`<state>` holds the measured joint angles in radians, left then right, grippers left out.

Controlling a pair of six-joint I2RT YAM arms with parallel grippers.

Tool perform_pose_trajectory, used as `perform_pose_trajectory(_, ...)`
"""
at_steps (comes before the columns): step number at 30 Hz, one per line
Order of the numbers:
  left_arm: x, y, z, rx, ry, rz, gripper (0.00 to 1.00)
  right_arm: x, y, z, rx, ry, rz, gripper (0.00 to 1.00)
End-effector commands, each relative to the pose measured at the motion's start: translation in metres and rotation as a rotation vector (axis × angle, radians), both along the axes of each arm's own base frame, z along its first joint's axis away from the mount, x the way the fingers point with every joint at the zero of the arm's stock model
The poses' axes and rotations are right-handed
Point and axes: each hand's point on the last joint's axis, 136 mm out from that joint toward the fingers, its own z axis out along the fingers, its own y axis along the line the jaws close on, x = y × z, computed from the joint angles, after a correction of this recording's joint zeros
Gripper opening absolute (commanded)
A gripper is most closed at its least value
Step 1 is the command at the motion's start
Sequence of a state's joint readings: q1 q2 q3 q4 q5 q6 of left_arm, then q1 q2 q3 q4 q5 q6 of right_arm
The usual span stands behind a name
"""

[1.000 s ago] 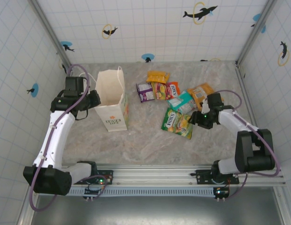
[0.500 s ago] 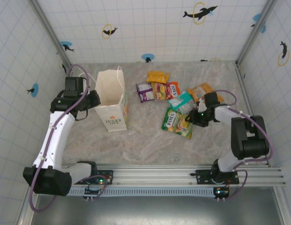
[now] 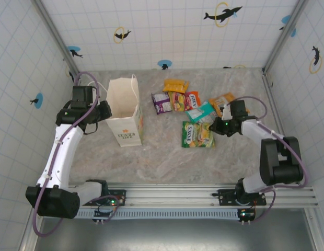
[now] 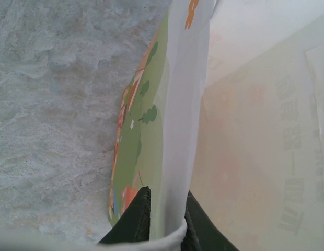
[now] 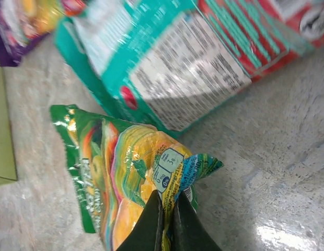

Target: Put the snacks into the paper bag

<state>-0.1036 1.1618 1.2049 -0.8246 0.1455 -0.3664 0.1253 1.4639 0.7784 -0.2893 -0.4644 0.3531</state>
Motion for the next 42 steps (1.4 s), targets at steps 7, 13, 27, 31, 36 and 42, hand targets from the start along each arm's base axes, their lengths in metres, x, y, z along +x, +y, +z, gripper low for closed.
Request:
perform_pose_trajectory(7,-0.004,-0.002,0.036,-0.005,-0.088,-0.034,0.47,0.016,0.018,0.101,-0.056,-0.417,0.074,0.0)
perform_pose_trajectory(13,-0.008,0.002,0.052,0.022,-0.116,-0.037,0.57,0.02,0.04,0.159,-0.059,-0.599,0.134,0.0)
perform_pose_trajectory(27,-0.027,-0.02,0.115,0.019,-0.314,-0.236,0.61,-0.015,0.118,0.248,-0.032,-0.993,0.482,0.0)
perform_pose_trajectory(31,-0.044,-0.03,0.135,0.04,-0.432,-0.34,0.63,-0.036,0.139,0.261,-0.006,-1.074,0.633,0.0)
perform_pose_trajectory(36,-0.069,-0.051,0.142,0.034,-0.539,-0.522,0.7,-0.053,0.155,0.279,0.051,-1.132,0.74,0.0)
perform_pose_trajectory(42,-0.09,-0.079,0.134,-0.067,-0.551,-0.729,0.7,-0.074,0.168,0.297,0.105,-1.194,0.831,0.0)
